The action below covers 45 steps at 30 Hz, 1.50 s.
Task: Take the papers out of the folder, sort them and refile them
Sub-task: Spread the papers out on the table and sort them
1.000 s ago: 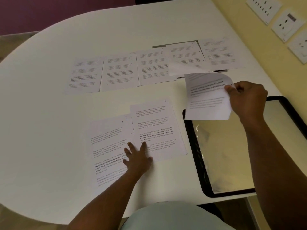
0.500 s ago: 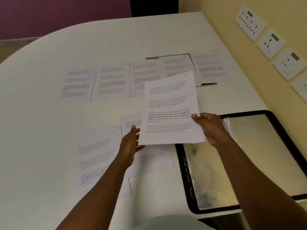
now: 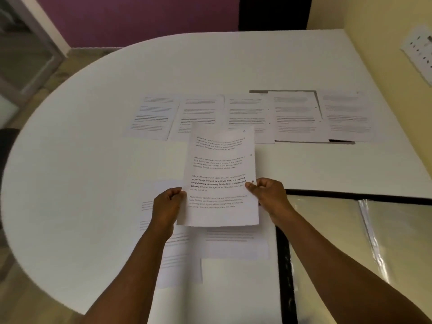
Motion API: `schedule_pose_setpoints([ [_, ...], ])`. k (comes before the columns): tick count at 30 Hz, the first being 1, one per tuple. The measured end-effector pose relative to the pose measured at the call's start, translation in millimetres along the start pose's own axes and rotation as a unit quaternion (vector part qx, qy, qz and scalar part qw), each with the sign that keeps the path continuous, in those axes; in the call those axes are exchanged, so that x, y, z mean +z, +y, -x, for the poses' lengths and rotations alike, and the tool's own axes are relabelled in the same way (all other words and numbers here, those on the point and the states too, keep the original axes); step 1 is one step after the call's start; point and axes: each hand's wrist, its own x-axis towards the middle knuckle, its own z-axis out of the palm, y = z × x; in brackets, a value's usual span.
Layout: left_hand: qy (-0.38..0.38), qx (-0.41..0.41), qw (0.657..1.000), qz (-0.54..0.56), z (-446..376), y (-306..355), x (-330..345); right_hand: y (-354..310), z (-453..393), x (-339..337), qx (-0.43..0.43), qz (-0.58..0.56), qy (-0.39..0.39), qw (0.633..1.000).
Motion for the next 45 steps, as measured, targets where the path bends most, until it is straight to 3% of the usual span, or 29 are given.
schedule_pose_setpoints([
  [8, 0.104, -0.011, 0.994, -0.015, -69.0, -4.8, -132.5, -11.6, -26.3, 158.2, -0.033, 0.117, -0.075, 0.990],
  [18, 0.202, -0.013, 0.968, -0.149, -182.4, -8.4, -249.1, -38.7, -59.9, 329.9, -0.154, 0.240, -0.164, 0.944],
  [23, 0.238, -0.013, 0.938, -0.250, -222.1, -4.5, -278.1, -38.4, -90.9, 385.4, -0.157, 0.320, -0.233, 0.905],
  [32, 0.270, -0.021, 0.919, -0.285, -271.5, -22.1, -308.4, -27.7, -128.3, 441.1, -0.146, 0.394, -0.326, 0.847],
  [36, 0.294, 0.021, 0.896, -0.331, -272.6, -44.0, -305.0, -17.8, -127.1, 446.0, -0.209, 0.477, -0.296, 0.801],
  [40, 0.281, 0.101, 0.833, -0.467, -255.3, -70.2, -279.1, -4.4, -121.1, 443.2, -0.385, 0.593, -0.154, 0.690],
  [45, 0.209, 0.099, 0.840, -0.492, -254.7, -99.3, -276.2, 12.4, -125.8, 449.1, -0.367, 0.608, -0.256, 0.656],
])
